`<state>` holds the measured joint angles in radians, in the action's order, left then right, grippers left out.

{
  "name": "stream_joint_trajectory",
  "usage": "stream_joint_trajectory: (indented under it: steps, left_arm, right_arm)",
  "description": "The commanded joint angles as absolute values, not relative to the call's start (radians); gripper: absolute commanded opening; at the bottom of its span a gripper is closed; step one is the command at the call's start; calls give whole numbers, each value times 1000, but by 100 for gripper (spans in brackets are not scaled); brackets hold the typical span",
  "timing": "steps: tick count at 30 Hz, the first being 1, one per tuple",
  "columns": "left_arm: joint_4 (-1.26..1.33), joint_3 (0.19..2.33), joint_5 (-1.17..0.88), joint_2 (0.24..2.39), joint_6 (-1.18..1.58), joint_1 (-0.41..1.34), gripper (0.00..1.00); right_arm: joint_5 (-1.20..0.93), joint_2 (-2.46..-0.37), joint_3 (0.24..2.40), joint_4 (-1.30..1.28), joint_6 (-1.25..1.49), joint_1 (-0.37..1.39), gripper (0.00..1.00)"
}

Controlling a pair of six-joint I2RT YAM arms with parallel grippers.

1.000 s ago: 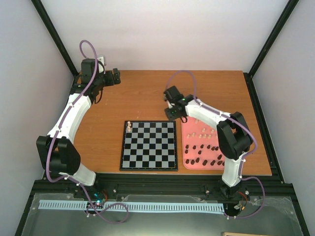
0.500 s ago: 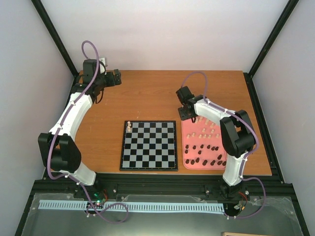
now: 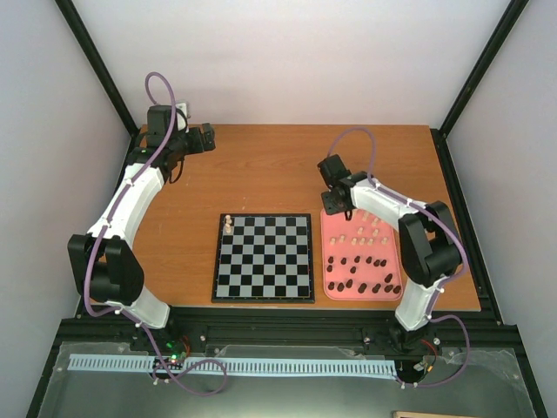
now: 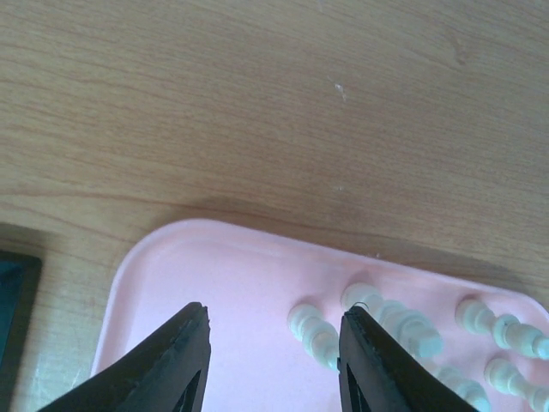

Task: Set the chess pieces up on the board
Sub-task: Pick up the chess piece from the storage box.

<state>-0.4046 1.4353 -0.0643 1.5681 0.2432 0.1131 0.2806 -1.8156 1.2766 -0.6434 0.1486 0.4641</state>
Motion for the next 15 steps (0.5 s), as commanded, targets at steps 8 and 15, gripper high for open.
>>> stream_joint_trajectory:
  steps: [8,15]
  left_arm:
    - [-389,1474,-89,1568,253,115,100]
    - [-385,1472,-97,1570,256,115,100]
  right_arm:
    - [345,-1614,1204,-576,215,388,41]
    - [342,-1641,1194,-591,225,286,41]
